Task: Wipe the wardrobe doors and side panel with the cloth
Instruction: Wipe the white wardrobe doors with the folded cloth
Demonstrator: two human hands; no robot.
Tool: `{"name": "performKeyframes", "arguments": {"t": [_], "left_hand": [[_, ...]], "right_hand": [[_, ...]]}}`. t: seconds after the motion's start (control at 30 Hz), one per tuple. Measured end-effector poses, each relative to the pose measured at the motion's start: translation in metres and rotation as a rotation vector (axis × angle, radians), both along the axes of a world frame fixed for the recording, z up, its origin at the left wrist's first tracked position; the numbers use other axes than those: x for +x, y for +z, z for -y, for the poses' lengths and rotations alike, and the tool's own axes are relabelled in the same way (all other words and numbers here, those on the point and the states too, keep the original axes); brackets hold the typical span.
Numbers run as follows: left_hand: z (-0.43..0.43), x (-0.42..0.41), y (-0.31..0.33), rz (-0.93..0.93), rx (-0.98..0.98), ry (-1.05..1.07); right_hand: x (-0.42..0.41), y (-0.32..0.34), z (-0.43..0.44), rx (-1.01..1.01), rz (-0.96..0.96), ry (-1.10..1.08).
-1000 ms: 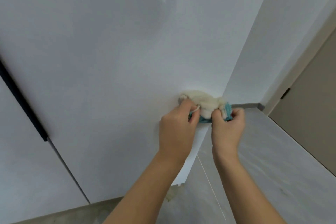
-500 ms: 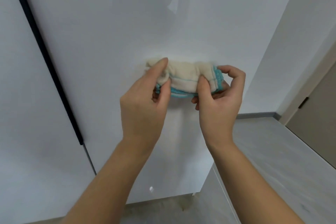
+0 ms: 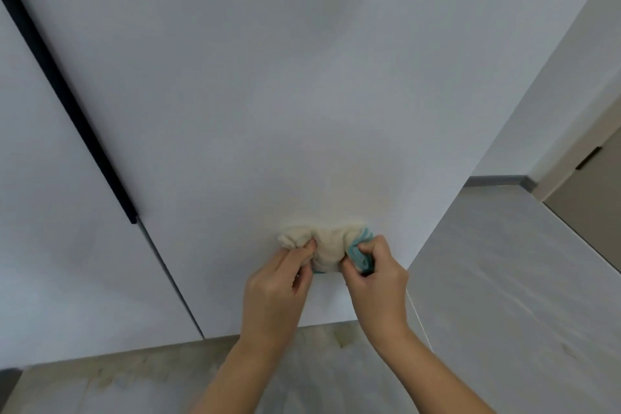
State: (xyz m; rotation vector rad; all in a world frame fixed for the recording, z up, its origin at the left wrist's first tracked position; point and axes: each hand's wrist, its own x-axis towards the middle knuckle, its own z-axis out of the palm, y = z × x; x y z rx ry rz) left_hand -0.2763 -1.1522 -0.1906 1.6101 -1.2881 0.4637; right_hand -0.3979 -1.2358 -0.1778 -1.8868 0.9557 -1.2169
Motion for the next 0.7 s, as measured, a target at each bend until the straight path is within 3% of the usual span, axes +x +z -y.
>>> {"name": "performKeyframes", "arguments": {"t": [0.23,0.43,0.6,0.7], "left_hand": [[-0.001,-0.011,-0.135,-0.189,0.396,-0.026],[0.004,-0.013,-0.186,-0.148,0.684,-0.009],[0.004,-0.016,-0.210,-0.294,1.100,0.109],[-0.009,-0.011,-0.215,-0.457,1.033,0.140]], "right_hand": [[-0.013,-0.141,-0.004,0.300,-0.226,0.005],[-0.010,-0.207,-0.005,0.444,-0.355,-0.025],[-0.007,-0.238,-0.007,0.526,-0.529,0.006],[-0.003,-0.239,-0.013,0.544,-0.452,0.012]]}}
